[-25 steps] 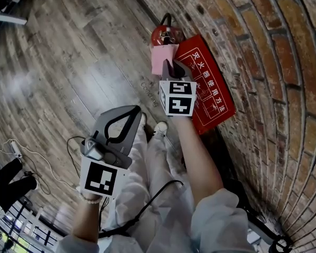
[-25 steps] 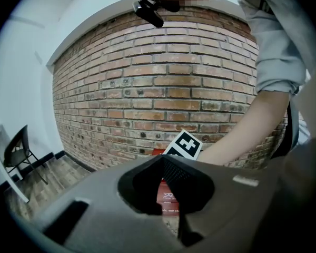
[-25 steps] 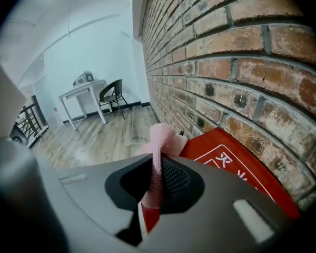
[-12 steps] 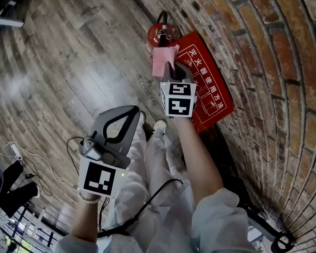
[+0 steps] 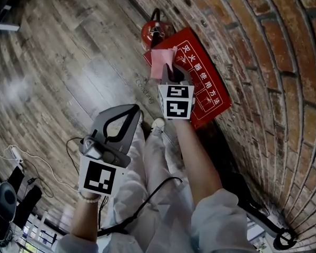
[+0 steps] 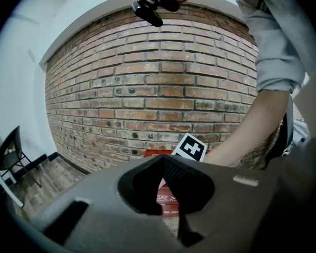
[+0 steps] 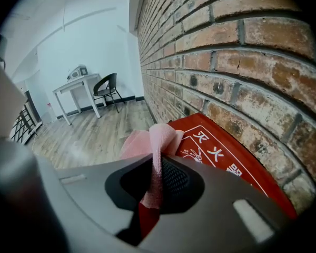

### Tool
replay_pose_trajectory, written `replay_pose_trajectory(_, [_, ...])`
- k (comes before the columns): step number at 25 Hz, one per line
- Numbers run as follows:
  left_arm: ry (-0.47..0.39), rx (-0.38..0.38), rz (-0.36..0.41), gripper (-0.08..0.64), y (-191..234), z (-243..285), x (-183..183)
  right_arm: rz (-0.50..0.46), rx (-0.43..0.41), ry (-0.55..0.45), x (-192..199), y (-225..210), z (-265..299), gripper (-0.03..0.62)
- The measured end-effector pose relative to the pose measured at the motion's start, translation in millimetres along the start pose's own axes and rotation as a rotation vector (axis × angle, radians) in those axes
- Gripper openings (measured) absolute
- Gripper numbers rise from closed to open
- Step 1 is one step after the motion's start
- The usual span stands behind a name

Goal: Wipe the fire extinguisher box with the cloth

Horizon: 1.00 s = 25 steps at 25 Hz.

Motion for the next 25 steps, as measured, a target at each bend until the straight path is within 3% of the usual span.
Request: replay_pose_trajectory(25, [-0.011,0.074,0.033,-0.002,-31,13,-7,0.063,0.082,-0.005,46,-19,-52,0.028])
Point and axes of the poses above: the fingertips, and each gripper's own axes: z forward along the fingers, y to its left, x out of its underside, the point moved 7 cm from there along -z, backward along the fingers, and after that the axes turned 12 degrees about -x, right-handed, at the moved point
